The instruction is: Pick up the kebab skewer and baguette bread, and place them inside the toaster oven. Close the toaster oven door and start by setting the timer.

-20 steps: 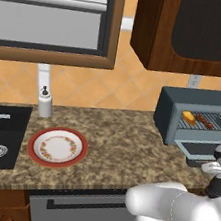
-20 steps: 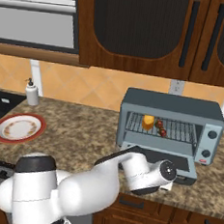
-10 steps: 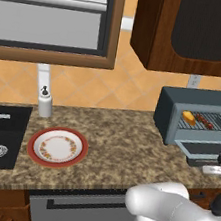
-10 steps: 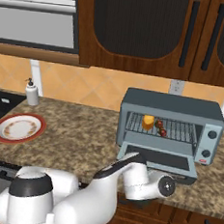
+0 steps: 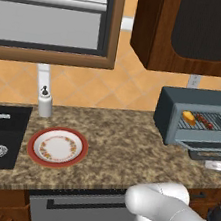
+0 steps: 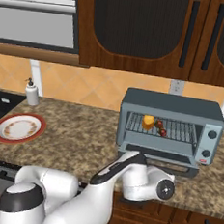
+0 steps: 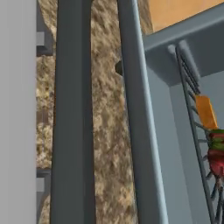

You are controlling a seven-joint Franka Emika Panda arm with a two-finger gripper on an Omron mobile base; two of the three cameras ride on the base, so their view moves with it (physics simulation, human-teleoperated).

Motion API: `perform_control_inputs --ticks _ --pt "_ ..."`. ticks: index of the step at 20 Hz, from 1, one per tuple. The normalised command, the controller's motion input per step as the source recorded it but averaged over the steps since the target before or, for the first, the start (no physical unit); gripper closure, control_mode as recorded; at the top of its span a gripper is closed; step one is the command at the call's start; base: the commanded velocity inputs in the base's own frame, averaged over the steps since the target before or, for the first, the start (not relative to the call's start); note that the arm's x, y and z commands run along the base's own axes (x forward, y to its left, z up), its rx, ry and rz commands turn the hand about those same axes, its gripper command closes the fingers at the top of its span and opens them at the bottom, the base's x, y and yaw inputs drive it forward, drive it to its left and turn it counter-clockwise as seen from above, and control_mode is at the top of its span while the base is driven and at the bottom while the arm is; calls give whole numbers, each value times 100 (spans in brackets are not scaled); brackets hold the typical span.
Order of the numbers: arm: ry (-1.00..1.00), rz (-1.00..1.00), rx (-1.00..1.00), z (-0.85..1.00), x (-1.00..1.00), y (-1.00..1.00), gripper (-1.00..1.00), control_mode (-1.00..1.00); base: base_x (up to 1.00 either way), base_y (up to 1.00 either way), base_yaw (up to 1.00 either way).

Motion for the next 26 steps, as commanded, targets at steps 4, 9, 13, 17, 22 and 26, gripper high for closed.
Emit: perform_control_inputs --ticks 4,9,13,17,22,26 --pt "-3 0 0 94 60 0 -100 -100 0 0 0" --pt "0 0 0 51 70 1 -100 -100 0 0 0" --pt "1 0 0 14 57 0 -100 -100 0 0 0" --pt "2 0 0 16 48 0 -100 -100 0 0 0" --pt "4 0 0 22 35 0 -100 -100 0 0 0" --pt "3 0 0 10 33 0 -100 -100 0 0 0"
